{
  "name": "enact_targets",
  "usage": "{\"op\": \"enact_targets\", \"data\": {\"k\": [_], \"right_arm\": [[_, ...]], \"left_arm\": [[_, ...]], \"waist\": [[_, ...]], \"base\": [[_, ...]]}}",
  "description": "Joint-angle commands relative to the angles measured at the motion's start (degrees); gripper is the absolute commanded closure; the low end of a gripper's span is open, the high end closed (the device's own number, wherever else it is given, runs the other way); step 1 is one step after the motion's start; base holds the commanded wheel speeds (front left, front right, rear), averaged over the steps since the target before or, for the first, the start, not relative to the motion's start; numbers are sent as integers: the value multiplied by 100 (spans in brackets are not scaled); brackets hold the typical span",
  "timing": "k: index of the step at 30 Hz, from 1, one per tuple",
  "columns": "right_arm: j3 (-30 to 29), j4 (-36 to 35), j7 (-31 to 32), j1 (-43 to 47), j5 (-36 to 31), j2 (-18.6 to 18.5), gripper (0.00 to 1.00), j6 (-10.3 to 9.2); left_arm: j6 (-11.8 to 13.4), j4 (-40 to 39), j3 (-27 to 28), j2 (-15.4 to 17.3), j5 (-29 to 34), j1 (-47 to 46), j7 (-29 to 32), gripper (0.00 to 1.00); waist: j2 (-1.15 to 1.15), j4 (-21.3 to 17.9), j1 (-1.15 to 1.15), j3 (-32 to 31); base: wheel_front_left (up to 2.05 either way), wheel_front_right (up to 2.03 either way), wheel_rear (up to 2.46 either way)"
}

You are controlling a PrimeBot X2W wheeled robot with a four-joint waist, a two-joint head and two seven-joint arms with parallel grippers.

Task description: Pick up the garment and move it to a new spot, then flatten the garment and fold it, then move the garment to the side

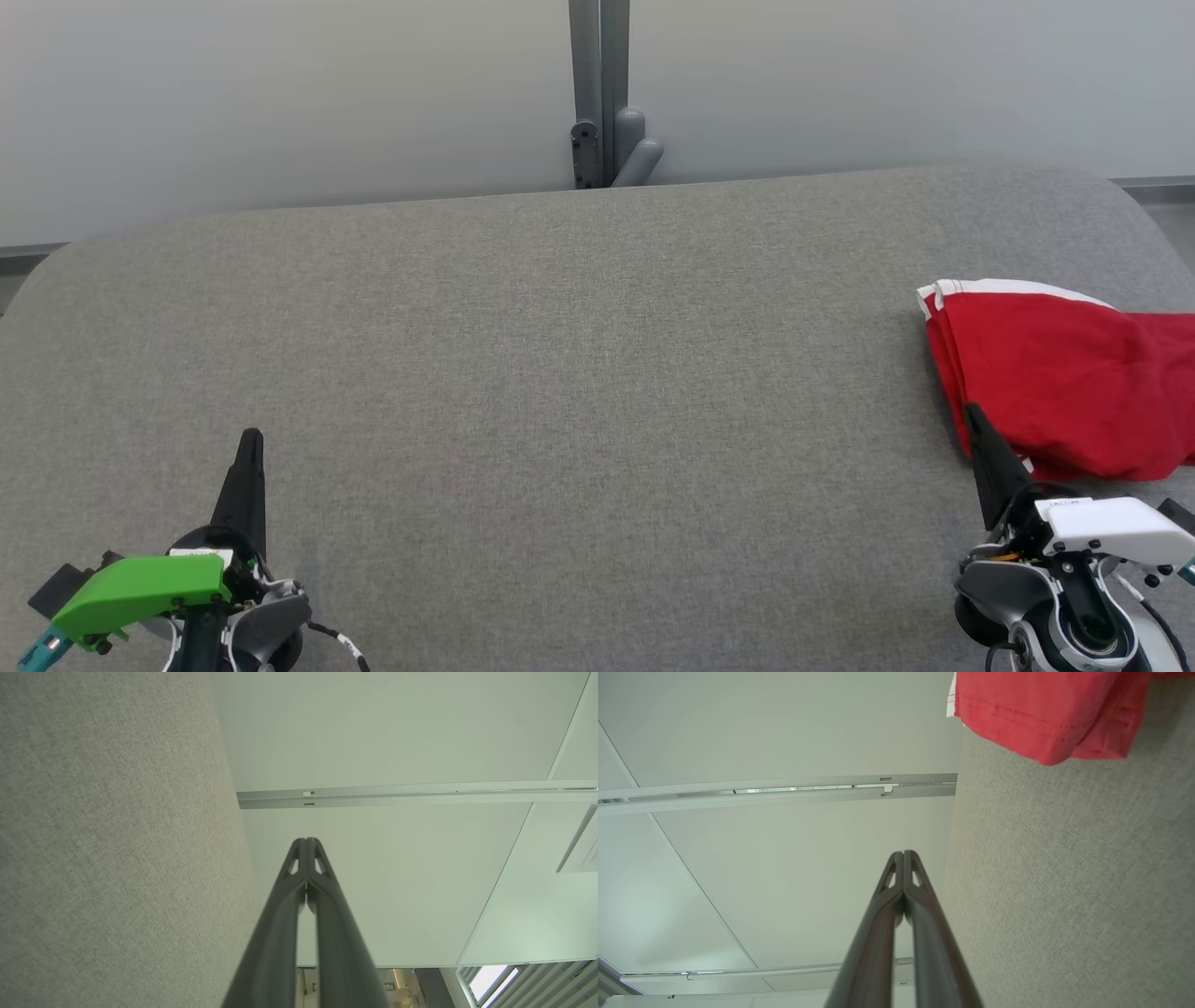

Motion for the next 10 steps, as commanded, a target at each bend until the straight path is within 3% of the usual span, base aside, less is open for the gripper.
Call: {"op": "enact_targets", "data": {"k": [1,10], "right_arm": [[-12,-17,9,-62,34,-29,100,2],[-12,-17,9,-62,34,-29,100,2]], "left_arm": [[-34,-26,33,6,38,-72,32,100],[-34,-26,34,4,40,-72,33,100]], "waist": [[0,0,0,0],[0,0,0,0]], "base": [[0,0,0],[0,0,0]]}}
